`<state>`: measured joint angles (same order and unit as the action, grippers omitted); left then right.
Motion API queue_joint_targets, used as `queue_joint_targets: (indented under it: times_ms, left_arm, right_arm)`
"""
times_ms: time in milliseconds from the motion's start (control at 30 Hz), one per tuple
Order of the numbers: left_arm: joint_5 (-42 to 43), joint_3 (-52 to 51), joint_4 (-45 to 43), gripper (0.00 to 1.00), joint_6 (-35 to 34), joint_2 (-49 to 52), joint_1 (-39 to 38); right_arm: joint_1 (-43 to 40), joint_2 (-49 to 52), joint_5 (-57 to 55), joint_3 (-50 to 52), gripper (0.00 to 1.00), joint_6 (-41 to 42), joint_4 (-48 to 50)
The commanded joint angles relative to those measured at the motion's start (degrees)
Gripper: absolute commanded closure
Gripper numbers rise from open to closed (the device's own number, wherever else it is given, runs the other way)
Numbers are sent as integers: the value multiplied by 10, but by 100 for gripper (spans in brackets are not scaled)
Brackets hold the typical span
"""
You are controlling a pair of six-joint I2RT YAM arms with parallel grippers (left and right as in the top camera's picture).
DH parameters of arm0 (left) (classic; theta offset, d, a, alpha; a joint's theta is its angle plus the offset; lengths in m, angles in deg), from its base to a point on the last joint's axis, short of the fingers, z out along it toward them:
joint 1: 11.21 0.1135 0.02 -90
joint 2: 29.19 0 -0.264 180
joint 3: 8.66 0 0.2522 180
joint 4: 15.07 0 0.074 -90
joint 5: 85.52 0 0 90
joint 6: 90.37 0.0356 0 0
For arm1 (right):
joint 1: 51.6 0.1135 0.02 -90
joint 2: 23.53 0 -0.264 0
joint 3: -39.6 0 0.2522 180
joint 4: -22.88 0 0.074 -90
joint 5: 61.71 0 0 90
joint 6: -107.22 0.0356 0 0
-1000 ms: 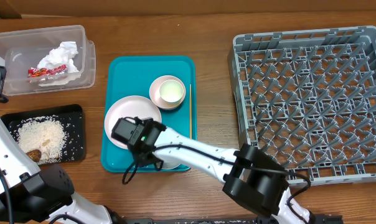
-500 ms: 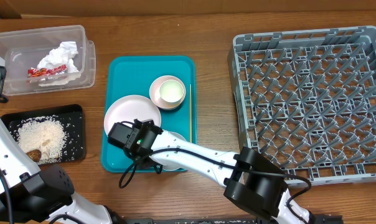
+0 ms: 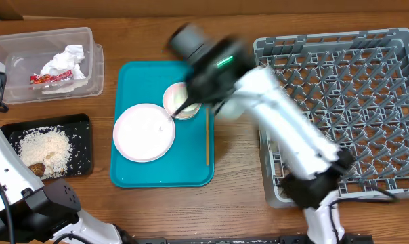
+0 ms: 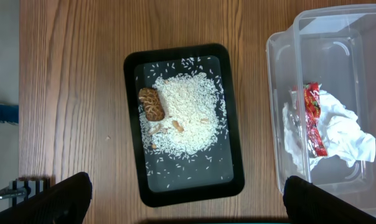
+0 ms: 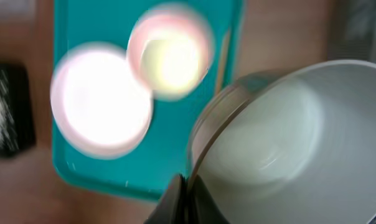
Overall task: Sort waste into correct bins and load items into the dishwasher
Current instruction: 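Grasp the bowl rim with the right gripper and lift it, then carry the bowl right and lower it into the grey dish rack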
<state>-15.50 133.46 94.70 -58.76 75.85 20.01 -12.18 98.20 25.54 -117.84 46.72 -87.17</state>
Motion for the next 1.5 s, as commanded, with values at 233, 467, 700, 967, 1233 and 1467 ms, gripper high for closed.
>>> queue_joint_targets:
  times_ms: [233,467,700,967,1233,1467]
  left_arm:
    - [-9,3,0,0,-9,6,-2]
    - [-9,3,0,0,-9,6,-2]
    - [-9,3,0,0,-9,6,-2]
    - [-9,3,-1,0,-9,6,-2]
    - [-9,3,0,0,-9,6,-2]
    - [-9,3,0,0,-9,6,-2]
  right_arm:
    - [-446,-29,416,17,96,-253,1]
    - [-582,-21,670,170,96,-388,93]
    - [-595,-21,733,350,96,-323,295]
    - [-614,-22,652,408,96,-247,368]
    - [-650,-23,621,404,96,-241,337]
    - [-686,-23,617,404,93,-235,311]
